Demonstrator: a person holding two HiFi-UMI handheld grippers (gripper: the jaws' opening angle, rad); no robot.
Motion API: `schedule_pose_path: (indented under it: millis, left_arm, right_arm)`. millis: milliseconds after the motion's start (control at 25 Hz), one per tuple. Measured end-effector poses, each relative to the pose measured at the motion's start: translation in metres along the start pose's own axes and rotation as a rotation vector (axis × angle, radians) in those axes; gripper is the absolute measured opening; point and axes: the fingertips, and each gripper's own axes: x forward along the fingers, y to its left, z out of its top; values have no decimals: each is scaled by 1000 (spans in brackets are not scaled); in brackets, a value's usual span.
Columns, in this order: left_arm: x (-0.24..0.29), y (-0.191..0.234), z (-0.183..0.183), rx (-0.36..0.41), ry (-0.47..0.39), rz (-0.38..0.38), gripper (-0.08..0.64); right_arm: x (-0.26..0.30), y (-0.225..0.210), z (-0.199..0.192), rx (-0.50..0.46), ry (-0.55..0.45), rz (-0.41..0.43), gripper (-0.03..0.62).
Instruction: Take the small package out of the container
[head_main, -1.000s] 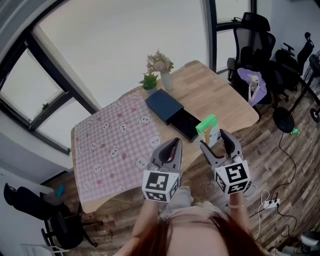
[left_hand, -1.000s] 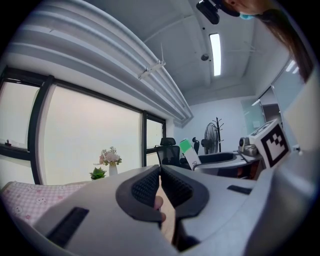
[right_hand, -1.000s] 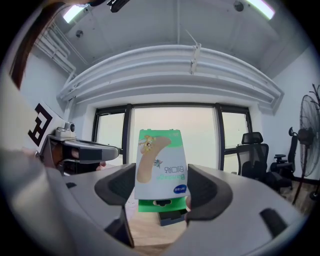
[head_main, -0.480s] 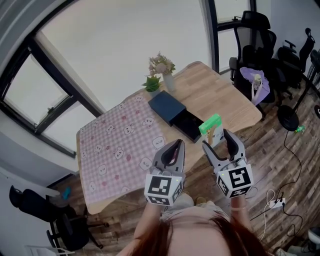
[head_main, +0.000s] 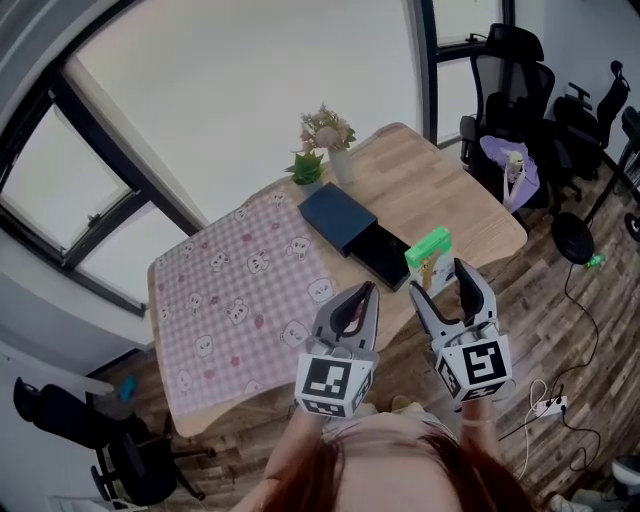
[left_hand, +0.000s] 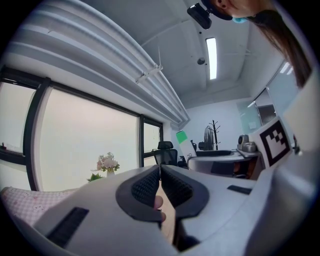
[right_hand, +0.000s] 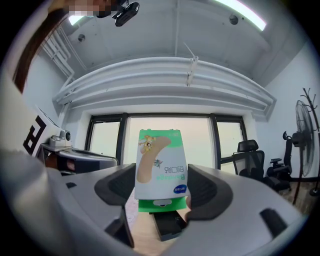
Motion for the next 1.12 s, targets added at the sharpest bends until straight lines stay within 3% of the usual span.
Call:
schedule_pose_path:
  millis: [560,1120]
  left_arm:
    - [-6,28,1,19,-8,-49,17]
    - [-23,73,-6,-16,-28,-73,17]
  right_arm:
    - [17,19,4,-32,22,-59,321]
    - [34,51,0,-62,64,-118,319]
